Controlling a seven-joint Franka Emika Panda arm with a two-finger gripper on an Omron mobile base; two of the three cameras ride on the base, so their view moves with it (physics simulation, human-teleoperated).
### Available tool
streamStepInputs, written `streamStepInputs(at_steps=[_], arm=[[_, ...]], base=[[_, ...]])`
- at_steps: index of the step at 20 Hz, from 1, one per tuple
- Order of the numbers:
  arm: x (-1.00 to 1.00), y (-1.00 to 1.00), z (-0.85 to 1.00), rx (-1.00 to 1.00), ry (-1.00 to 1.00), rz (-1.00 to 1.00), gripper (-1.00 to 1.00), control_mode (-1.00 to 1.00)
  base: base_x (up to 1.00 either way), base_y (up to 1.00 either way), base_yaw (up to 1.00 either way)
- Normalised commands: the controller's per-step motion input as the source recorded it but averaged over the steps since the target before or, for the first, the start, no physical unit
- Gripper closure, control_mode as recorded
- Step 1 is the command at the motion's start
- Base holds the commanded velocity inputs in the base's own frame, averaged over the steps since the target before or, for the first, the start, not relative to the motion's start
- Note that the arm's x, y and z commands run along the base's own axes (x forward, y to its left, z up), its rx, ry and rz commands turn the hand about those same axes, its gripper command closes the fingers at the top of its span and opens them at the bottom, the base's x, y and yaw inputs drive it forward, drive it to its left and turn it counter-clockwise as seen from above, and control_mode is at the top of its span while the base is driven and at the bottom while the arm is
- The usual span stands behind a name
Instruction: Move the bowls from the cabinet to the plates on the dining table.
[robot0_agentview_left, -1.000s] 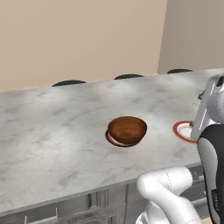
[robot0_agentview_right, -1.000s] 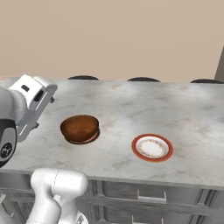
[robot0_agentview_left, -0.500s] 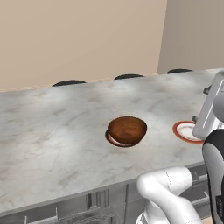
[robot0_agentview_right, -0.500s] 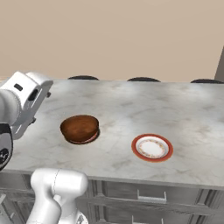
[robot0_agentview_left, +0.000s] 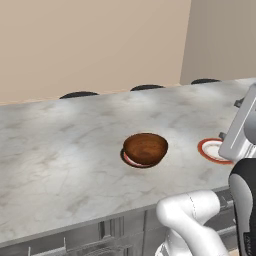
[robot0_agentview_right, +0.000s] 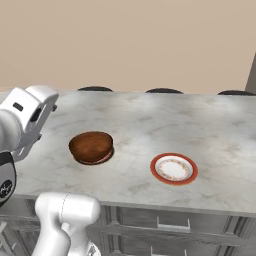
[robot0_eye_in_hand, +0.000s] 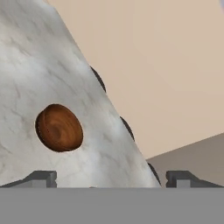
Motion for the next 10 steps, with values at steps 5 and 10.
streamStepInputs(at_steps=[5,10], arm=[[0.0,0.0,0.0,0.0,-0.05,0.0,-1.0,-1.0],[0.0,0.03,0.0,0.0,0.0,0.0,-1.0,-1.0]], base=[[0.0,0.0,0.0],[0.0,0.0,0.0]])
